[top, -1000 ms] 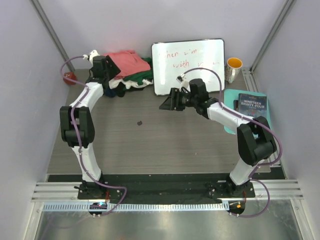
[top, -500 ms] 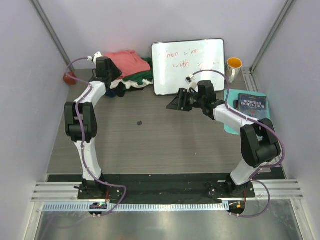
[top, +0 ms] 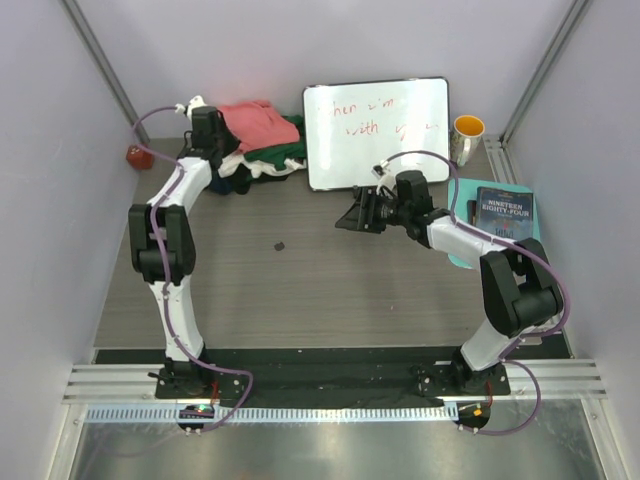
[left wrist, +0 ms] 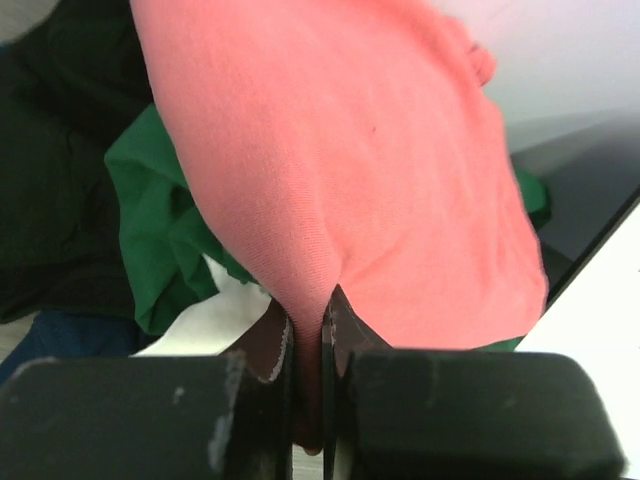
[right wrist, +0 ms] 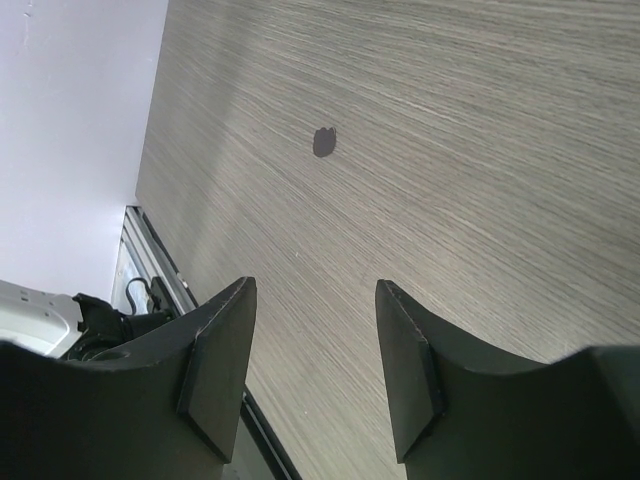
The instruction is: Fold and stack the t-shirts
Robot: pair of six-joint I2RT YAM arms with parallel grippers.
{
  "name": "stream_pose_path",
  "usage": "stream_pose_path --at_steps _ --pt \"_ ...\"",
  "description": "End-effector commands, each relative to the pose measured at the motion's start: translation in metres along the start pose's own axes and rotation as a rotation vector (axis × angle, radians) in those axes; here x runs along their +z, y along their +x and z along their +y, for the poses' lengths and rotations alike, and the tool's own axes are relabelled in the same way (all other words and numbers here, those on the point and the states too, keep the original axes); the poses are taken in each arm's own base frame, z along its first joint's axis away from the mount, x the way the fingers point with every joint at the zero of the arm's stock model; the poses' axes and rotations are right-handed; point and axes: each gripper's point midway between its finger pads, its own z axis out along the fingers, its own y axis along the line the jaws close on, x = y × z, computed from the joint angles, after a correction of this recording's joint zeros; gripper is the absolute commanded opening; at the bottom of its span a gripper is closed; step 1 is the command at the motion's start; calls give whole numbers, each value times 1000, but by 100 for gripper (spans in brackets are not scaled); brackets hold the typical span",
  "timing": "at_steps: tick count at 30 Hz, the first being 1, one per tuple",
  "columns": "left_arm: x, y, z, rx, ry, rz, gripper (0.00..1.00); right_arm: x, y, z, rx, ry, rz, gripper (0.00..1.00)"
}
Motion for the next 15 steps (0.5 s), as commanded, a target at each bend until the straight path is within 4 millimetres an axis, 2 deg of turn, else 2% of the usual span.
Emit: stream_pose_path --at_steps 1,4,5,6,7,8,9,10,11,12,14,15 --pt "-55 -87 -45 46 83 -183 0 -7 -10 15 -22 -47 -52 56" --pt "-77 -119 -62 64 112 -247 0 -9 -9 16 -14 -53 -62 56" --pt "-82 -124 -64 68 107 -242 0 -9 -8 16 -11 -52 -61 56" --pt "-98 -157 -81 76 138 -302 0 -11 -9 18 -15 -55 -65 56" --pt "-105 -168 -88 80 143 -313 0 -11 -9 18 -10 -56 -66 55" --pt "-100 -163 -84 95 117 -269 0 -12 -9 18 -12 -57 -67 55" --pt "-126 -197 -106 105 170 -337 0 -14 -9 21 -15 -59 -73 55" --pt "-133 -204 -112 108 183 -343 0 -15 -11 21 -20 -54 -86 55" --pt "-135 -201 -112 112 176 -315 0 -16 -9 19 -15 -50 -89 55" --pt "-153 -212 -124 114 220 -334 0 -18 -10 20 -19 -51 -101 55" --pt "-170 -212 -129 108 248 -317 0 -17 -8 17 -12 -49 -113 55" --pt "-187 -209 -130 106 262 -305 0 -17 -7 16 -5 -46 -116 55"
